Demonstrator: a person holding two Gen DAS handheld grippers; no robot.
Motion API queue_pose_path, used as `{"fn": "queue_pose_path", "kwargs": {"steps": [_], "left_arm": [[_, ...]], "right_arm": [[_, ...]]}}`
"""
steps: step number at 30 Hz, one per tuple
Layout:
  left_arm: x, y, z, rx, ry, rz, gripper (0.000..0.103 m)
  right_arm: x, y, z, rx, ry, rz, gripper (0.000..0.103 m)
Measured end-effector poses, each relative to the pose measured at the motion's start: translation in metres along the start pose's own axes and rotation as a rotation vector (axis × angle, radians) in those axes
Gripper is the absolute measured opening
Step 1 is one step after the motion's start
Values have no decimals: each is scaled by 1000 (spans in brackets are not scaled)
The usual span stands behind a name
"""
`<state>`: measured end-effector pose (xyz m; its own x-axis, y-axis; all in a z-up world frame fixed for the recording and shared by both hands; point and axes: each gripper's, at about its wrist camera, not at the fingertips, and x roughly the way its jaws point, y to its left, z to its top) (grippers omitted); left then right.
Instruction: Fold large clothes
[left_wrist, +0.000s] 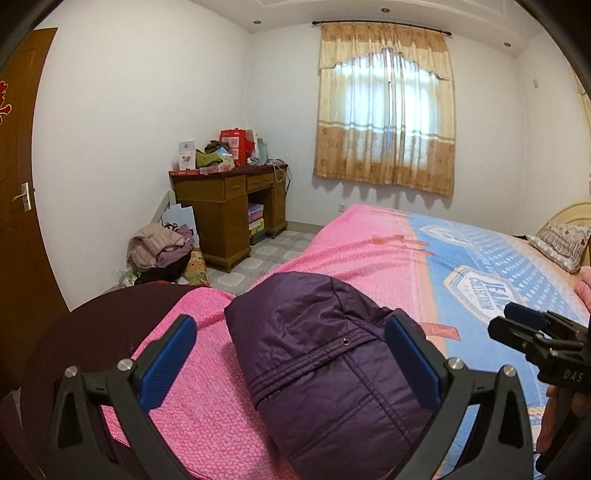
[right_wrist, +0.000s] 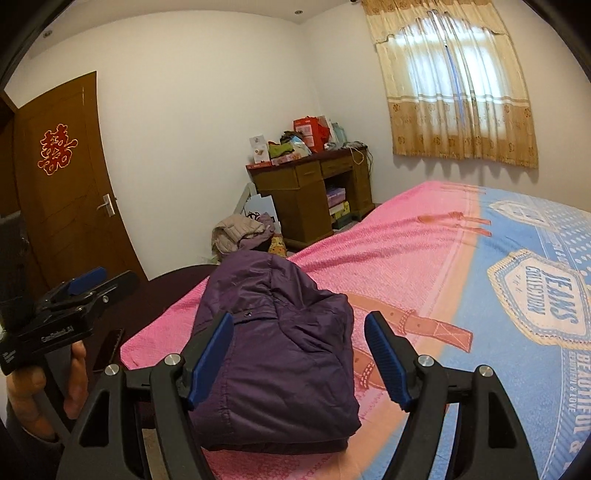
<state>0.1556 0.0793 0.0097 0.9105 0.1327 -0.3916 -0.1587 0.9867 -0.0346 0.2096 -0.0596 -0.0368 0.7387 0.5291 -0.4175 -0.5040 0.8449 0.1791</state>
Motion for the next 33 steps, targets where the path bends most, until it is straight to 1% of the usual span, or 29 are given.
{"fn": "queue_pose_path", "kwargs": {"steps": [9, 25, 33], "left_arm": [[-4, 4, 2, -13, -11, 6, 103], [-8, -2, 0, 7, -12, -5, 103], [-5, -4, 0, 7, 1, -3, 103]], "right_arm": [[-5, 10, -1, -14, -17, 7, 74], [-10, 10, -3, -6, -26, 6, 74], [-11, 10, -3, -6, -29, 7, 74]]}}
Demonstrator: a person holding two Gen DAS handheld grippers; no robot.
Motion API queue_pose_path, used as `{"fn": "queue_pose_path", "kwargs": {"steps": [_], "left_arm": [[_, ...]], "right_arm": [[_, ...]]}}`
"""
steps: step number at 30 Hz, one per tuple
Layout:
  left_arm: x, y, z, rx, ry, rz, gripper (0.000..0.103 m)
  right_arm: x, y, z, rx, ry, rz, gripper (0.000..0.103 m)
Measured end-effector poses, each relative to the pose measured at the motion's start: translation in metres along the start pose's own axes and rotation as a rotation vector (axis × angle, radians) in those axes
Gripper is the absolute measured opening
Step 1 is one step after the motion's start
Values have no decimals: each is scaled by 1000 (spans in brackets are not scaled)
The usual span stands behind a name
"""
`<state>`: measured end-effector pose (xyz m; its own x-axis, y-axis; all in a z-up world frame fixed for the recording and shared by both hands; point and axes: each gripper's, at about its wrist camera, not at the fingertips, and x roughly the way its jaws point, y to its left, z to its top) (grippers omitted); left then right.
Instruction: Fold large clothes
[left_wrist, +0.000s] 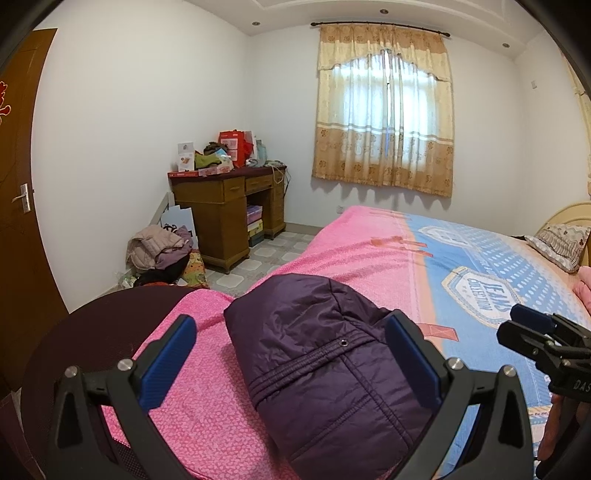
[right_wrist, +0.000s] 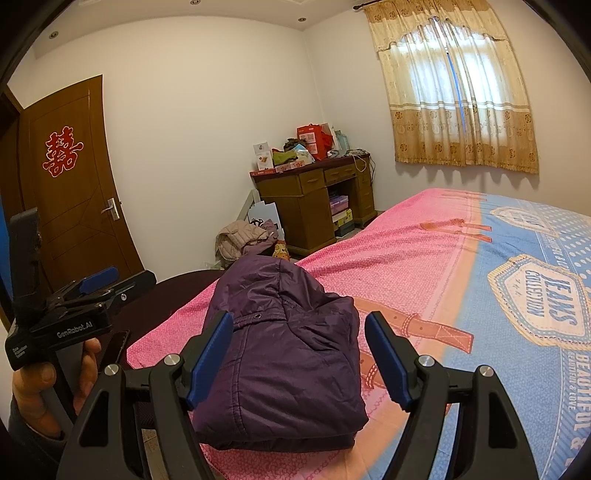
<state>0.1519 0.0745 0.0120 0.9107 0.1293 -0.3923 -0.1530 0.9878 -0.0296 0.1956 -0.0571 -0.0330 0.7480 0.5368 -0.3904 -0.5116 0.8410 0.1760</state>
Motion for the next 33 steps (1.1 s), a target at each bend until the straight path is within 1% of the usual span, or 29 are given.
{"fn": "queue_pose_path", "kwargs": {"steps": [4, 8, 13, 17, 23, 29, 33], "left_arm": [[2, -1, 0, 6, 15, -10, 103], [2, -2, 0, 17, 17, 1, 103], [1, -3, 2, 30, 13, 30, 103], [3, -3, 2, 30, 23, 28, 103], [7, -3, 1, 42, 25, 64, 103], [6, -2, 0, 52, 16, 69, 103], [5, -3, 0, 62, 5, 57, 103]], "right_arm": [[-2, 0, -1, -2, -5, 1, 74], [-2, 1, -1, -2, -4, 1, 74], [-2, 1, -1, -2, -5, 1, 74], [-2, 1, -1, -4, -2, 1, 74], [-3, 3, -1, -7, 1, 4, 74], [-2, 5, 0, -9, 3, 6, 74], [-2, 5, 0, -10, 2, 6, 74]]}}
